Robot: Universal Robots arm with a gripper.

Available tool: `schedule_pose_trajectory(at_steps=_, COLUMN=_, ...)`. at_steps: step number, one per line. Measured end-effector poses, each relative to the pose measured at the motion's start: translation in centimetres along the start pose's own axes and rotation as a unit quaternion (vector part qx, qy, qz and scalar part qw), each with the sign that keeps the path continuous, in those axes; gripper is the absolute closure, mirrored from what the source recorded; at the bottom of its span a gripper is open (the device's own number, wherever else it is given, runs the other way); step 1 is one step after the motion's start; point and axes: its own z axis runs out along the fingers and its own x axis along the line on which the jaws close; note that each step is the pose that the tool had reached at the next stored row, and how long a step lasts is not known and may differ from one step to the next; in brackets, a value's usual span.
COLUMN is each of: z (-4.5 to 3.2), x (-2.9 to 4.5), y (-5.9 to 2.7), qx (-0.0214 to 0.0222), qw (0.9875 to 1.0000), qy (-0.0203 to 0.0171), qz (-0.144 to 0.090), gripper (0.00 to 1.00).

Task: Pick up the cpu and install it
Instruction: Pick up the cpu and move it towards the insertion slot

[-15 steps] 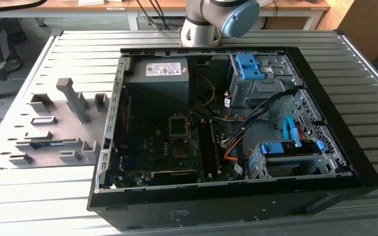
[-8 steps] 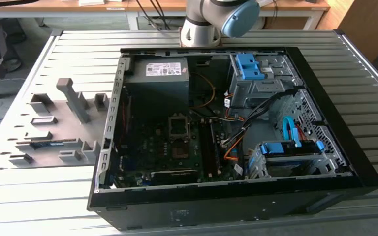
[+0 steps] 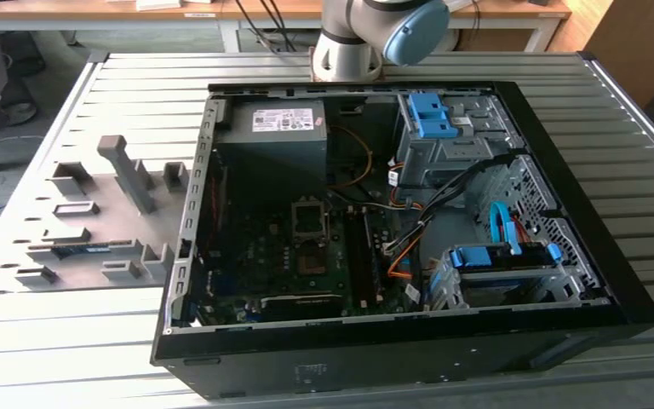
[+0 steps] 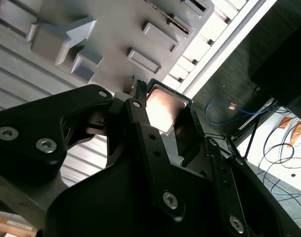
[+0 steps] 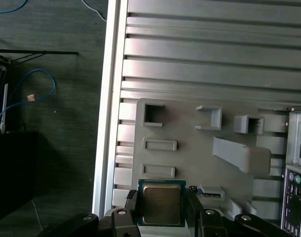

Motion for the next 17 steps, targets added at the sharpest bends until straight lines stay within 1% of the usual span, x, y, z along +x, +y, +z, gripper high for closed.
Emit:
schedule_pose_trajectory(at_steps=11, z=-1.41, x=0.03, y=0.02, qx=0.0, qw=1.0, qy=0.0001, qz=0.0, gripper=0.53)
schedule_pose_trajectory(at_steps=17, z=-2.42, x=0.06, y=0.03, qx=0.0, qw=1.0, qy=0.0001, qz=0.0, gripper=0.53)
